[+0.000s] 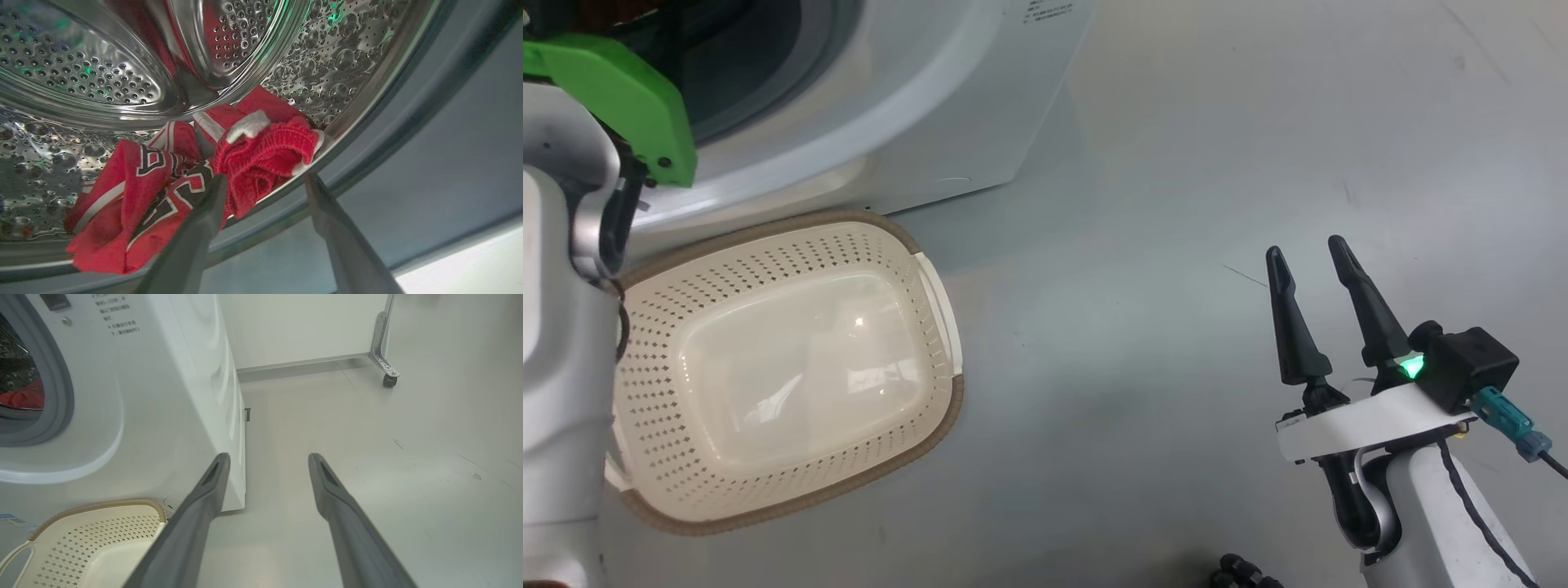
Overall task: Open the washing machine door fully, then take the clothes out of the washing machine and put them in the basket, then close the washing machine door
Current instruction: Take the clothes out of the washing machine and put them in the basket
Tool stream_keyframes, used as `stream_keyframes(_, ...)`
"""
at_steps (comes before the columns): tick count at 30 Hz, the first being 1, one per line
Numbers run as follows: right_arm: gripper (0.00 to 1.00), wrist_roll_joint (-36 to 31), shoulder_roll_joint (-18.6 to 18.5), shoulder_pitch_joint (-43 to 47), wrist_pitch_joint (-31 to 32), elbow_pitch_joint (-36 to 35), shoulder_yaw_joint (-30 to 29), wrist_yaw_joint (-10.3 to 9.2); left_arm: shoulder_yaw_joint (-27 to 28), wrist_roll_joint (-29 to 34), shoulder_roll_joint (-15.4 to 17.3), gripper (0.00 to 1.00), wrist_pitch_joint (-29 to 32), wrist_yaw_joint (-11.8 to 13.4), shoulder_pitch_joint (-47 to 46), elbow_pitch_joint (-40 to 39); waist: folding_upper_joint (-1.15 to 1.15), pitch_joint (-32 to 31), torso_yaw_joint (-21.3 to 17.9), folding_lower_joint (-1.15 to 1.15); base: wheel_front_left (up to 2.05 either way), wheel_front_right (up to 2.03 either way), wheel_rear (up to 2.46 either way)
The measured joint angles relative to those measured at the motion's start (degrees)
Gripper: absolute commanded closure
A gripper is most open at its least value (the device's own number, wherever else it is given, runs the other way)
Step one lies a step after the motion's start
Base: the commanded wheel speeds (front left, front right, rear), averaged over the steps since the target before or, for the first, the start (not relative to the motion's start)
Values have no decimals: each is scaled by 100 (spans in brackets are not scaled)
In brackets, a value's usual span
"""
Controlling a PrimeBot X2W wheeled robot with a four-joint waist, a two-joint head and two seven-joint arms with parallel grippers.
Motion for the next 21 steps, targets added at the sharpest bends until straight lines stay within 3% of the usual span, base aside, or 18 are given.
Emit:
stream_keyframes(18, 0, 264, 122, -348, -56, 382, 114, 85, 300, -280, 367, 1, 1085, -57, -997, 827, 0, 408, -590, 0, 0, 0, 0)
stream_keyframes(21, 0, 268, 125, -365, -56, 413, 85, 86, 294, -283, 366, 34, 1235, -57, -1045, 957, 0, 438, -620, 0, 0, 0, 0)
